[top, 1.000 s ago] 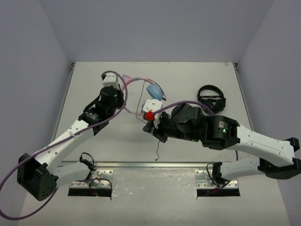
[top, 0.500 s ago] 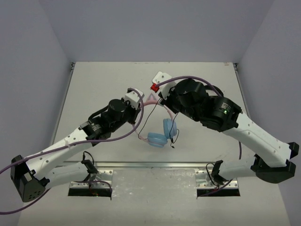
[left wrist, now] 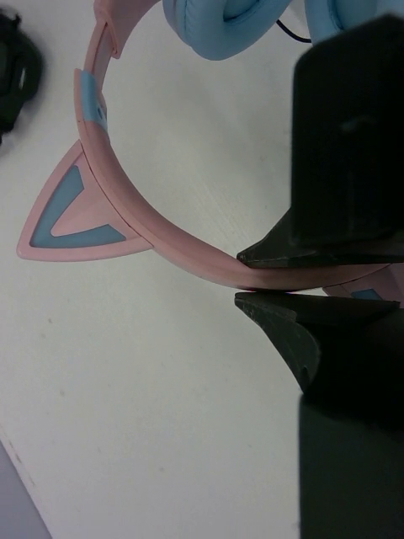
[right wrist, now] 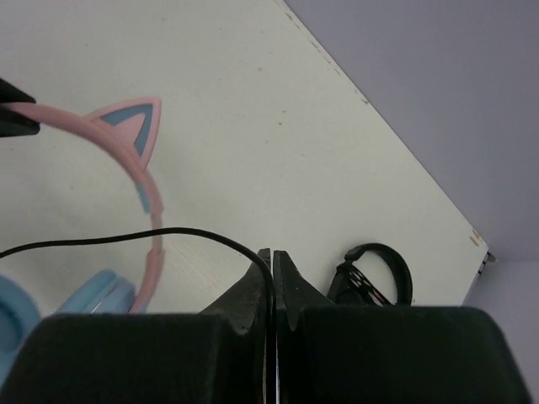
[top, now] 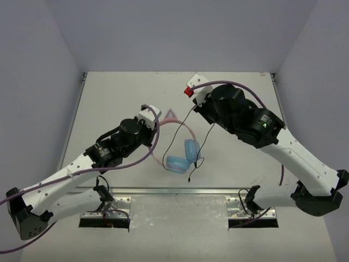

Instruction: Wrap the headphones

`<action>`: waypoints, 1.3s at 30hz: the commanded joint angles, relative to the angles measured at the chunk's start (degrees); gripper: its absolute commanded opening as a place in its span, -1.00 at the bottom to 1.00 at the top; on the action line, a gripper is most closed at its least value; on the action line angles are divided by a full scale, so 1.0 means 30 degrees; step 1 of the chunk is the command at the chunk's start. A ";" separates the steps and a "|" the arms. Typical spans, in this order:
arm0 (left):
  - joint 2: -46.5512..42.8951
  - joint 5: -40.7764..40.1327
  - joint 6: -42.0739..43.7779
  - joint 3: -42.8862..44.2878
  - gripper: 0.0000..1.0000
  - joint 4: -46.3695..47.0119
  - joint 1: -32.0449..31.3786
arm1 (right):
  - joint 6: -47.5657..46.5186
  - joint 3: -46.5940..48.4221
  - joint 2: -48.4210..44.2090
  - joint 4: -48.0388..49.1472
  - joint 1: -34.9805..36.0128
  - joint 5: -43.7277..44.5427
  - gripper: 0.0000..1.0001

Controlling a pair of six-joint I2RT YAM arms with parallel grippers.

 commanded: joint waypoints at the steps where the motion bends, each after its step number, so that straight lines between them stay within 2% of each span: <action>1: 0.1282 -0.7966 -0.2259 0.1675 -0.99 0.0750 0.0265 | 0.0952 -0.0581 -0.1571 0.1760 -0.0007 -0.1123 -0.97; 3: 0.2043 -1.0652 -0.3546 0.2349 -0.99 -0.1085 0.0848 | 0.1769 -0.1049 -0.2333 0.2172 -0.0008 -0.1620 -0.97; 5: 0.3099 -1.3084 -0.6646 0.3784 -0.99 -0.4067 0.2336 | 0.2706 -0.2248 -0.3680 0.2875 -0.0036 -0.1536 -0.97; 6: 0.3279 -1.3009 -0.8108 0.4456 -0.99 -0.4579 0.2986 | 0.2944 -0.3442 -0.4119 0.3080 -0.0008 -0.1390 -0.97; 9: 0.2990 -1.1723 -0.9176 0.4755 -0.99 -0.4441 0.4543 | 0.4408 -0.6544 -0.5498 0.3696 -0.0008 -0.0282 -0.97; 14: 0.2227 -0.9727 -1.0315 0.5865 -0.99 -0.4961 0.4633 | 0.7509 -1.1701 -0.6787 0.3813 -0.0037 0.0809 -0.90; 18: 0.1321 -0.8704 -1.0262 0.6337 -0.99 -0.5229 0.4604 | 0.9184 -1.4261 -0.7609 0.4488 -0.0241 0.0810 -0.87; 19: 0.0796 -0.8179 -1.0146 0.6395 -0.99 -0.5200 0.4633 | 0.9390 -1.4584 -0.7639 0.4488 -0.0329 0.0664 -0.65; 21: 0.0324 -0.7736 -0.9650 0.6599 -0.99 -0.5141 0.4604 | 0.9859 -1.5140 -0.7639 0.4285 -0.0417 0.0166 -0.05; 23: -0.0028 -0.6888 -0.9007 0.7067 -0.99 -0.5374 0.4633 | 0.9803 -1.5638 -0.8133 0.4428 -0.0446 -0.1435 0.21; 27: -0.0467 -0.5191 -0.8389 0.7509 -0.99 -0.5641 0.4604 | 0.8631 -1.7075 -0.9889 0.8196 -0.0447 -0.5717 0.67; 30: -0.1053 -0.3053 -0.8269 0.7918 -0.99 -0.5872 0.4633 | 0.8191 -1.6727 -0.9490 0.9292 -0.0593 -0.6983 0.77; 34: -0.1406 -0.2082 -0.8649 0.8942 -0.99 -0.6983 0.4633 | 0.7489 -1.5412 -0.7702 1.0112 -0.1059 -0.6486 0.79; 37: -0.1581 -0.1525 -0.8797 0.9412 -0.99 -0.7630 0.4633 | 0.7371 -1.4765 -0.6470 1.1018 -0.1910 -0.7218 0.80; 39: -0.1786 -0.1203 -0.8942 0.9589 -0.99 -0.7981 0.4633 | 0.7283 -1.4559 -0.5914 1.1956 -0.2580 -0.6371 0.79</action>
